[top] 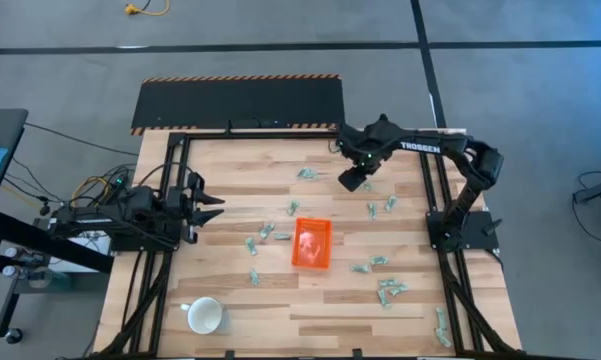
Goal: Pick and place Stevia / Truvia into bins
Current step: Put the stevia packet into the orange bin
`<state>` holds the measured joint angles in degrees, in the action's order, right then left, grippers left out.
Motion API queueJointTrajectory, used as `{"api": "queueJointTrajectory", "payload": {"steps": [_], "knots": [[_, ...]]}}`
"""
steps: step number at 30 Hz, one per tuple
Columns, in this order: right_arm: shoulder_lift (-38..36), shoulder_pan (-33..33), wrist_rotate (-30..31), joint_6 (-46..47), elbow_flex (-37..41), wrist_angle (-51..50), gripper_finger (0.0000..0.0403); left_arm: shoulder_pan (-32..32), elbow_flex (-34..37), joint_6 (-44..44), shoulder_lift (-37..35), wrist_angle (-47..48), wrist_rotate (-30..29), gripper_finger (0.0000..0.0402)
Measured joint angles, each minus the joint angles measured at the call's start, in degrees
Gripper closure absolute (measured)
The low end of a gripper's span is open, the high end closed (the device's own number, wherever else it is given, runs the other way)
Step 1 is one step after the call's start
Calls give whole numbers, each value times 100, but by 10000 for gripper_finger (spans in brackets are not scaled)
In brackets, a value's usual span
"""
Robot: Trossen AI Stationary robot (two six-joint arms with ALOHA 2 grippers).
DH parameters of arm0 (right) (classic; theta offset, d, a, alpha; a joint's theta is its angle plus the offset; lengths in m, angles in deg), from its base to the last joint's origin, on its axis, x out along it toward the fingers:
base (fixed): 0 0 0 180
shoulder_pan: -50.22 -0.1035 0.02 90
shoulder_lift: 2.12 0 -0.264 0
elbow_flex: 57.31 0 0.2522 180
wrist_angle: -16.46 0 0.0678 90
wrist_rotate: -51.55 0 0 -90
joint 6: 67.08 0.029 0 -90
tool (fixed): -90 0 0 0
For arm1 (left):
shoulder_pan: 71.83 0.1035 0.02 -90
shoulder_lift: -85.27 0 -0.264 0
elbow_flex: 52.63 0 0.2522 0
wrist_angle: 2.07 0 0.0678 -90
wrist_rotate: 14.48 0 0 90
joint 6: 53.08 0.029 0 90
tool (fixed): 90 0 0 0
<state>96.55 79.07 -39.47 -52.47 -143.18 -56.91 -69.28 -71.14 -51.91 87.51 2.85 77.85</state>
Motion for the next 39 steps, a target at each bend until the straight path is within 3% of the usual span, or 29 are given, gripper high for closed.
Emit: {"api": "queueJointTrajectory", "payload": {"steps": [15, 24, 39], "knots": [[2, 40, 546, -1050, 792, 573, 280, 0, 0, 369, 0, 258, -164, 297], [2, 248, 239, -1346, 1155, 986, 280, 0, 2, 367, 0, 254, -166, 297], [4, 203, 240, -1512, 1578, 1555, 280, 2, 2, 364, 0, 252, -166, 297]]}}
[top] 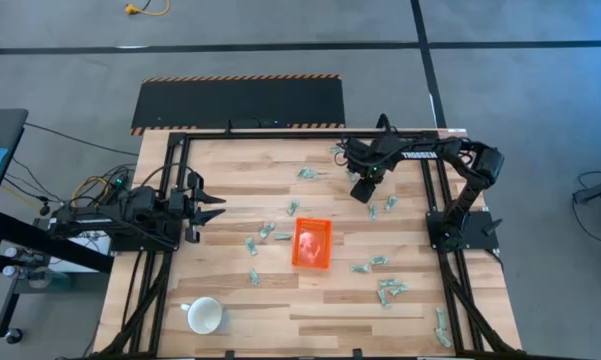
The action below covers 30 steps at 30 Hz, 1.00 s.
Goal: Pick and place Stevia / Truvia into bins
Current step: Put the stevia packet into the orange bin
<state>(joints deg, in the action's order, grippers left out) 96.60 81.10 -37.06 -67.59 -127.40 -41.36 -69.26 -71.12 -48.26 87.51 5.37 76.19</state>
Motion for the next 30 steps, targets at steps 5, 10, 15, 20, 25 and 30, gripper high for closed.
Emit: {"api": "queueJointTrajectory", "payload": {"steps": [5, 10, 15, 20, 25, 30], "knots": [[0, -91, -1, 0, 4, 204, 283, 0, 0, 0, 0, 1, 0, 297], [0, -143, -2, -147, 4, 418, 302, 0, 0, 17, 0, 37, 0, 297], [0, -149, -2, -394, 1, 447, 318, 0, 0, 61, 0, -97, -101, 297], [0, -149, 30, -650, 1, 434, 323, 0, 0, -83, 0, -230, -205, 297], [0, -149, 54, -607, 1, 425, 326, 0, 0, -90, 0, -223, -208, 297], [0, -149, 72, -602, -1, 425, 359, 0, 0, -179, 0, -220, -336, 297]]}}
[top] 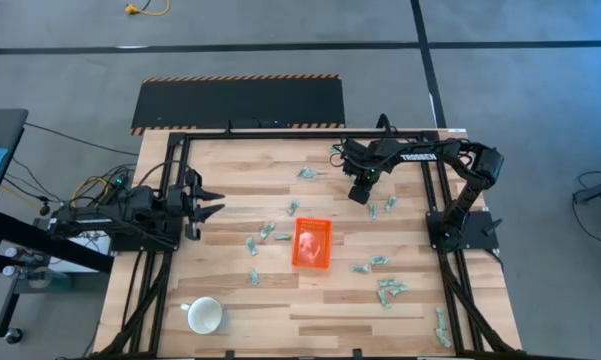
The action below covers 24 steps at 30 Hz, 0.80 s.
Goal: Pick and place Stevia / Truvia into bins
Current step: Put the stevia packet into the orange bin
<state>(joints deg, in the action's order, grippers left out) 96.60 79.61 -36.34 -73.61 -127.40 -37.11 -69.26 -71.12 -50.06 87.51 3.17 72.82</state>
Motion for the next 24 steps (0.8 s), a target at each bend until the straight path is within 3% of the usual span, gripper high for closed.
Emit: {"api": "queueJointTrajectory", "payload": {"steps": [4, 13, 20, 24], "knots": [[0, 0, 14, -9, -2, 2, 397, 0, 0, -81, 0, -59, -179, 297], [-161, -278, 100, 249, -206, -80, 401, 0, 0, 154, -2, -596, -345, 297], [-591, -1198, 79, 531, -661, -55, 402, 2, 0, 62, 0, 28, -448, 297], [-813, -1809, -93, 656, -756, 585, 402, 2, 2, -6, 0, 105, -411, 297]]}}
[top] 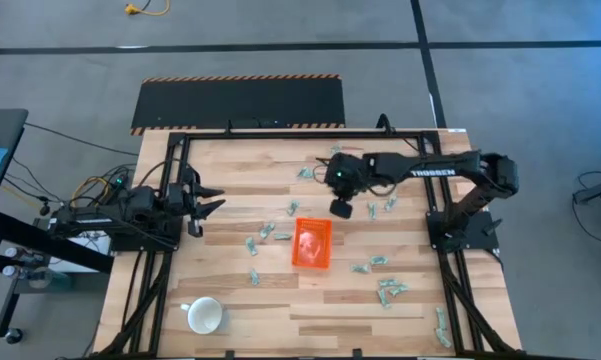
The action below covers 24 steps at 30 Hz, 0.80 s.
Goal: Pick and place Stevia / Truvia into bins
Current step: Put the stevia packet into the orange bin
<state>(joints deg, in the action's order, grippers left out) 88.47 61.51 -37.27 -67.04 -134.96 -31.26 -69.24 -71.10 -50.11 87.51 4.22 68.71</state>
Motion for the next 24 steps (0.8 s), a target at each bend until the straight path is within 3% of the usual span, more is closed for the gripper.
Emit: {"api": "queueJointTrajectory", "payload": {"steps": [5, 10, 16, 24], "knots": [[11, -507, -659, 175, -1, 802, 400, 0, 0, -57, 0, 148, 69, 297], [347, -718, -753, 209, 8, 1066, 390, 0, 0, -217, 0, 283, 203, 297], [740, -712, -1027, 285, 10, 1052, 344, 0, 0, -276, 120, 366, 199, 297], [512, -624, -1025, 362, 10, 1026, 292, -2, -238, -278, 954, 226, 45, 297]]}}
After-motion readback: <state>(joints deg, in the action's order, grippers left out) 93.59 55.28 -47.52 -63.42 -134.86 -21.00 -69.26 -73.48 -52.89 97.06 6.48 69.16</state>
